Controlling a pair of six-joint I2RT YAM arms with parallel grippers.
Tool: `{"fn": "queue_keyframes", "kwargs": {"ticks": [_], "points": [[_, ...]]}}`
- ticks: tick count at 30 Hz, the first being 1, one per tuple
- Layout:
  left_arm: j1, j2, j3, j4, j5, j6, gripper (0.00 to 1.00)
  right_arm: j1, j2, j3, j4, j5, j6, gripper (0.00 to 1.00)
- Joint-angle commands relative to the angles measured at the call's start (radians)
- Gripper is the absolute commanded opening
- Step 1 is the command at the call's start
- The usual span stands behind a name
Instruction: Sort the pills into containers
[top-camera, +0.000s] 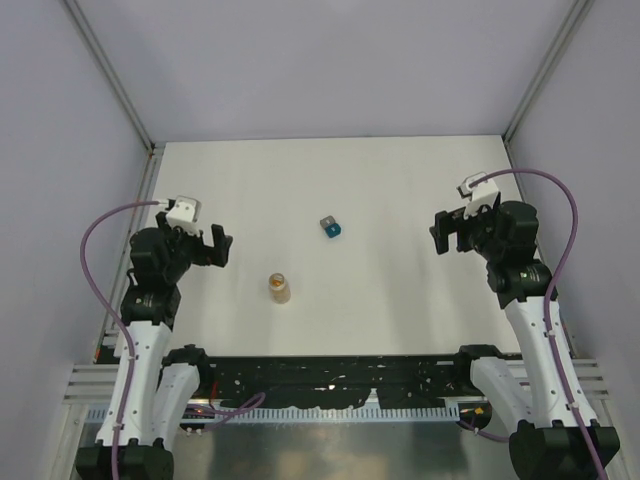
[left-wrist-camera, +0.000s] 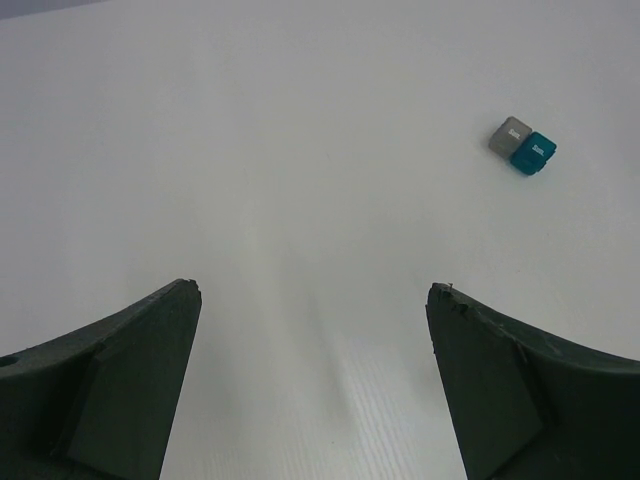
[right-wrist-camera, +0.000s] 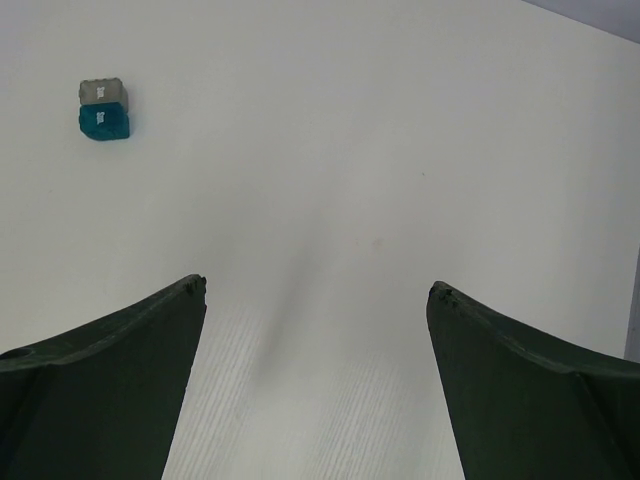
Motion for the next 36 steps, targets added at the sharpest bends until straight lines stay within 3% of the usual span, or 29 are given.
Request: {"fn": "queue_keyframes", "kwargs": {"ticks": [1, 10, 16, 24, 36], "points": [[-0.003, 0.039, 0.068, -0.035, 0.078, 0.044, 0.99, 0.030, 0.016, 0.078, -0.059, -0.080, -0.047, 0.95], [-0.029, 0.079, 0.052, -0.124, 0.344, 0.158, 0.99, 0.209, 0.090, 0.137, -0.091, -0.008, -0.104, 0.95], [-0.089, 0.066, 0.032, -0.138, 0.312, 0.198, 0.99, 0.343, 0.197, 0.131, 0.005, 0.061, -0.096, 0.95], [-0.096, 0.057, 0.024, -0.092, 0.247, 0.167, 0.99, 0.495, 0.498, 0.243, 0.151, 0.182, -0.035, 0.95], [-0.098, 0.048, 0.013, -0.074, 0.195, 0.163, 0.99, 0.598, 0.958, 0.497, 0.216, 0.238, 0.071, 1.00]]}}
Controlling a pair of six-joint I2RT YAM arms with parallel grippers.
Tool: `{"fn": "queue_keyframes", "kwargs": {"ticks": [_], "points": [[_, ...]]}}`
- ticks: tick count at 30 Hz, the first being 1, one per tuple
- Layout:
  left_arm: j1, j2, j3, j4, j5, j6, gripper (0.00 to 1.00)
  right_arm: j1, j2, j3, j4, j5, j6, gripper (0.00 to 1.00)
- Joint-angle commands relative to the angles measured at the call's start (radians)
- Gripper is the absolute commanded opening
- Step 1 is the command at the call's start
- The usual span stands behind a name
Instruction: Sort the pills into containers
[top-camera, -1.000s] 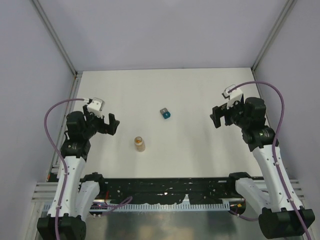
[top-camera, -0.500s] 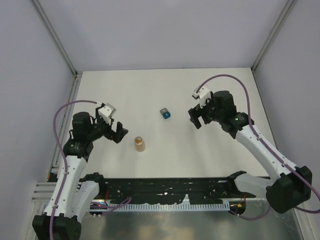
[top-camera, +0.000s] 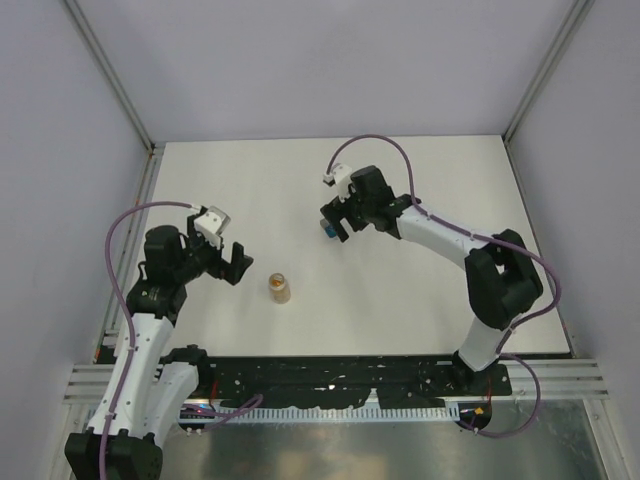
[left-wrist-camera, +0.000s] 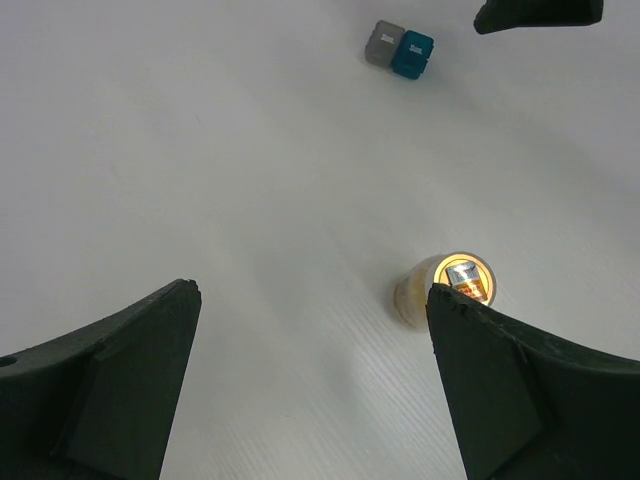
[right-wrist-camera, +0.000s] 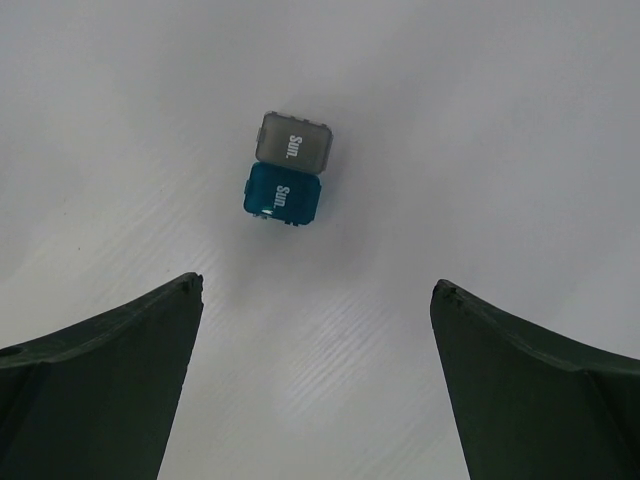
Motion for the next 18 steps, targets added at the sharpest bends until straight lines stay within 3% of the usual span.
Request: {"fn": "queue_keyframes", "kwargs": {"ticks": [1, 10, 18], "points": [[-0.004, -0.014, -0.015, 0.054, -0.022, 0.003, 0.99, 0.028, 0.088, 0.114, 0.051, 0.025, 0.064, 0.98], [-0.005, -0.035, -0.021, 0.055, -0.025, 0.000, 0.99, 0.067, 0.301, 0.293, -0.047, 0.050, 0.127, 0.93], [-0.005, -0.037, -0.029, 0.066, -0.012, -0.012, 0.99, 0.067, 0.358, 0.306, -0.085, 0.090, 0.137, 0.88]]}}
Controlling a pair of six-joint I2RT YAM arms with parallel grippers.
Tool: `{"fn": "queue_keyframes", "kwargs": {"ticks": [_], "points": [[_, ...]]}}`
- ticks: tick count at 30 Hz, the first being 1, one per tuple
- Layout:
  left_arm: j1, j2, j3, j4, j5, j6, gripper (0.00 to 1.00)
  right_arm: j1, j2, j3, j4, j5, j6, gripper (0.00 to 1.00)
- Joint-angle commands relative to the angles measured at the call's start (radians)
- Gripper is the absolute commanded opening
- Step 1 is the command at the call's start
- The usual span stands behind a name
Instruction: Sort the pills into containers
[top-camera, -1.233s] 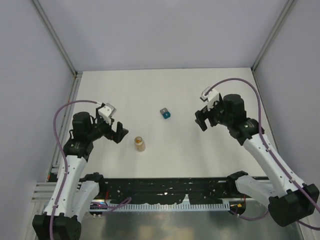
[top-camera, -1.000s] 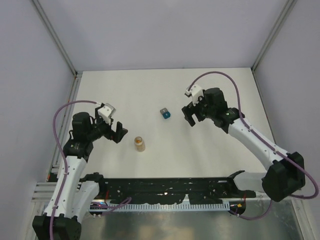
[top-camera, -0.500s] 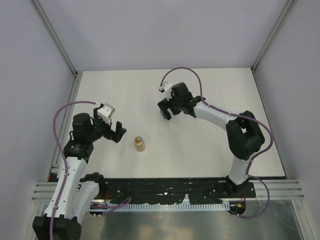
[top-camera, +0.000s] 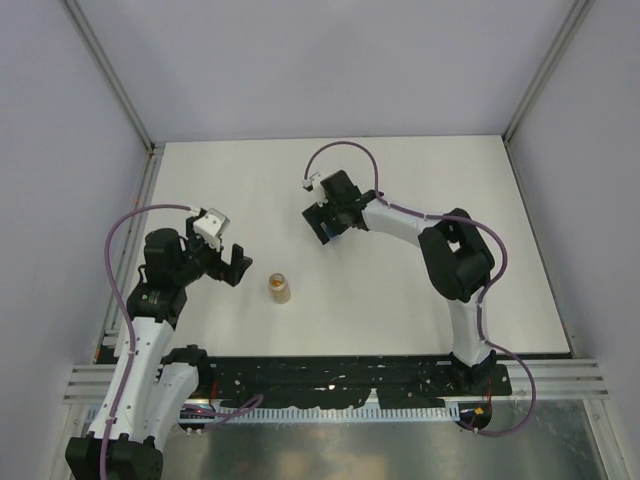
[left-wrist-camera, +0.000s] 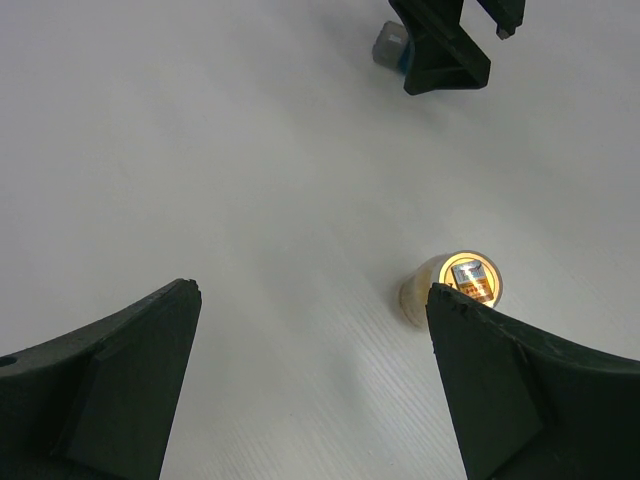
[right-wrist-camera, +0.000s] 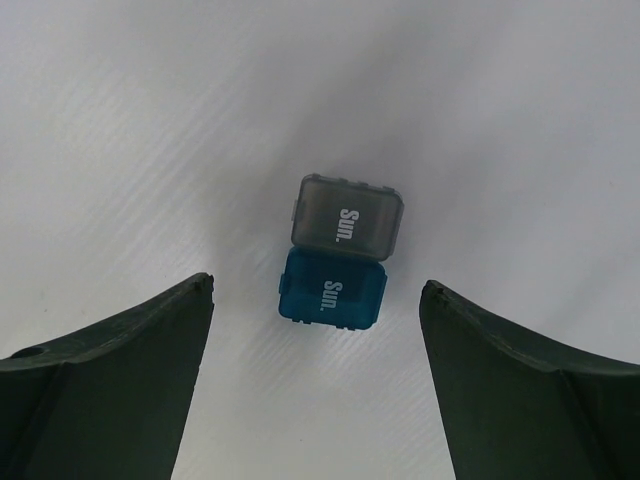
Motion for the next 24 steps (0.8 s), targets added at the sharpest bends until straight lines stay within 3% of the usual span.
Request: {"fn": "queue_keyframes", "kwargs": {"ticks": [1, 14, 18, 24], "points": [[-0.005, -0.010, -0.006, 0.053, 0.013, -0.011, 0.99, 0.002, 0.008, 0.041, -0.020, 0.046, 0.015, 0.87], [-0.005, -0.021, -0.010, 0.054, 0.013, -0.012, 0.99, 0.002, 0.062, 0.064, -0.040, 0.034, -0.008, 0.73], [-0.003, -0.016, -0.010, 0.054, 0.013, -0.012, 0.99, 0.002, 0.069, 0.071, -0.041, 0.034, -0.017, 0.65], [-0.003, -0.016, -0.009, 0.059, 0.014, -0.009, 0.99, 0.002, 0.062, 0.074, -0.064, 0.032, -0.034, 0.43]]}}
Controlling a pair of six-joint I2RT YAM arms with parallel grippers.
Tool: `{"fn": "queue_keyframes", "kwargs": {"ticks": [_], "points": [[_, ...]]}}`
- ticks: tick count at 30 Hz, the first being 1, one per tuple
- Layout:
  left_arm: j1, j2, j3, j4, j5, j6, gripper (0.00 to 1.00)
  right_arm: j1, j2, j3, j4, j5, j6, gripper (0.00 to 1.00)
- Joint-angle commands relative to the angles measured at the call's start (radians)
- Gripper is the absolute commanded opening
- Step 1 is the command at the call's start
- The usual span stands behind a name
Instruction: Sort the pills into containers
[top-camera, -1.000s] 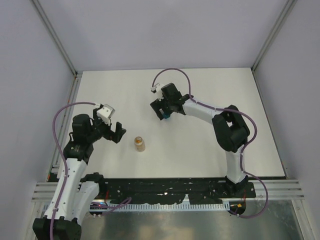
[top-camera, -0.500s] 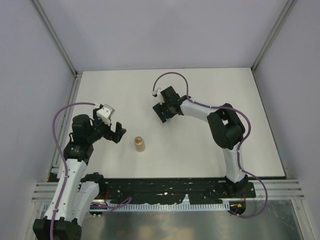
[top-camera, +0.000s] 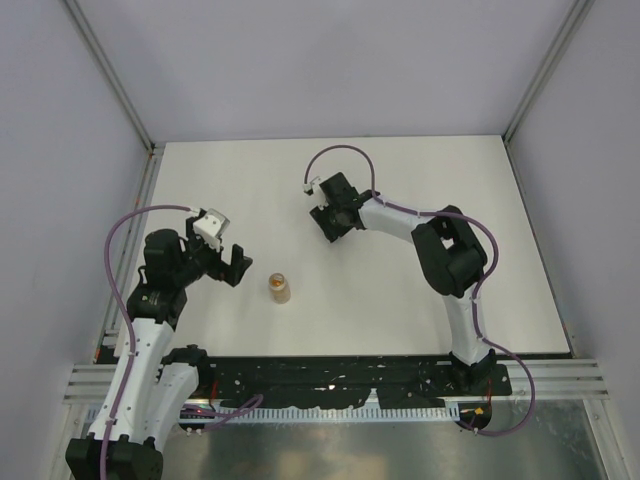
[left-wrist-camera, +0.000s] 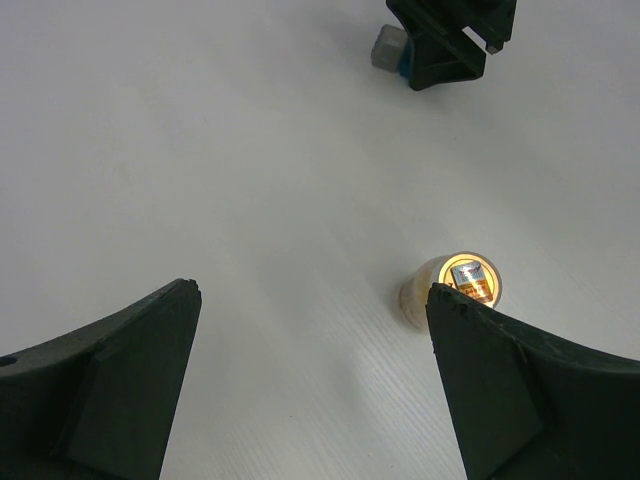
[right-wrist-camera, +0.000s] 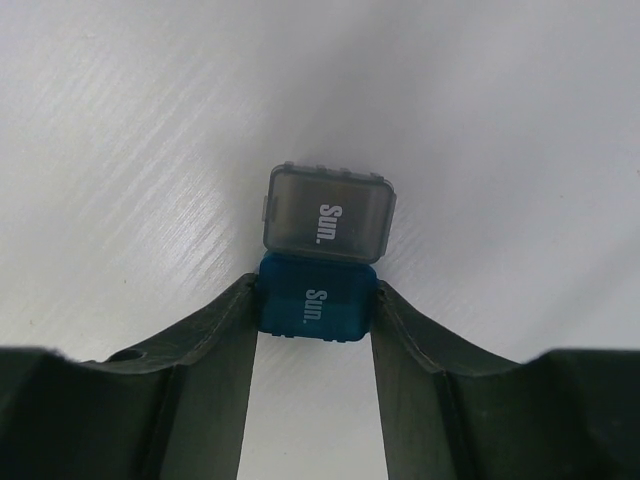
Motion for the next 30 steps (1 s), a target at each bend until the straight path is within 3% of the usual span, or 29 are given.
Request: {"fn": "queue_keyframes", "kwargs": {"ticks": [1, 6, 16, 24, 30], "points": [[-0.004, -0.007, -0.003, 0.052, 0.016, -0.006, 0.99, 0.003, -0.017, 0.041, -0.019, 0.006, -0.027, 0.39], [-0.002, -0.003, 0.008, 0.064, 0.034, -0.004, 0.99, 0.003, -0.100, 0.006, -0.053, -0.004, -0.079, 0.27], [-0.047, 0.079, 0.141, 0.056, 0.249, -0.021, 0.99, 0.003, -0.436, -0.065, -0.295, -0.389, -0.271, 0.22], [-0.241, 0.157, 0.266, 0.065, 0.318, -0.020, 0.99, 0.007, -0.652, -0.060, -0.497, -0.582, -0.396, 0.21], [-0.381, 0.238, 0.300, 0.177, 0.371, -0.053, 0.99, 0.018, -0.724, -0.057, -0.542, -0.670, -0.430, 0.20]]}}
